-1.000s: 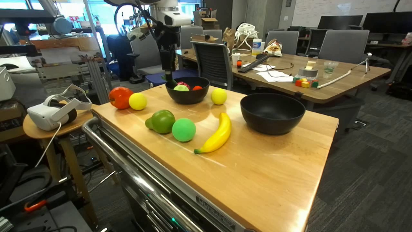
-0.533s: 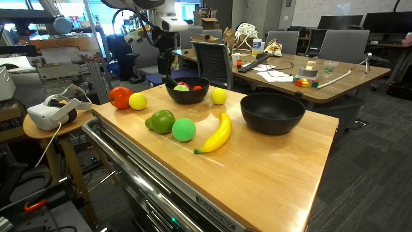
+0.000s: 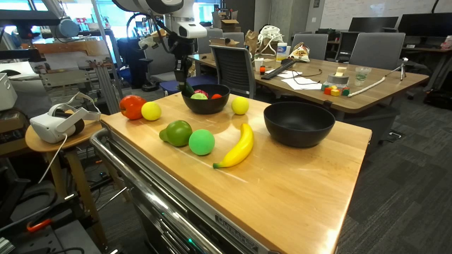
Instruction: Take one fruit from the left bowl and put it on the table then remove all the fruits from the right and left bowl and put them on the table respectively
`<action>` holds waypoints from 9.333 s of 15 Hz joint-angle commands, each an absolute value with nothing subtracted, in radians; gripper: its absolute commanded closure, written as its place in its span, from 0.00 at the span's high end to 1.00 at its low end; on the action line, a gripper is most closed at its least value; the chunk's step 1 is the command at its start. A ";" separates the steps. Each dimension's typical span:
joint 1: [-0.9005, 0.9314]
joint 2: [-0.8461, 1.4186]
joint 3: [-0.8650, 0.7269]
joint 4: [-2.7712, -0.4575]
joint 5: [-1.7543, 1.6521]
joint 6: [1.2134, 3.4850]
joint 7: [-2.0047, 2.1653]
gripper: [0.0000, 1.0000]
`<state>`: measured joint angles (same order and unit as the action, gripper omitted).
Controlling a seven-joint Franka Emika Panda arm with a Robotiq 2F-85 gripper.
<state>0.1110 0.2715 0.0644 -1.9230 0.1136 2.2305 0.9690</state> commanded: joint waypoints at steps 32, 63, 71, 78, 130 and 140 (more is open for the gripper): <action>0.078 0.211 0.010 -1.852 -0.029 2.203 0.952 1.00; 0.102 0.304 -0.011 -1.756 0.144 2.239 1.012 0.05; 0.067 0.021 -0.064 -1.921 0.017 2.246 1.108 0.05; -0.035 -0.110 -0.074 -2.049 0.129 2.139 1.042 0.05; -0.031 -0.194 0.017 -2.144 0.156 2.103 0.605 1.00; 0.008 0.130 0.031 -1.874 0.152 2.087 0.342 1.00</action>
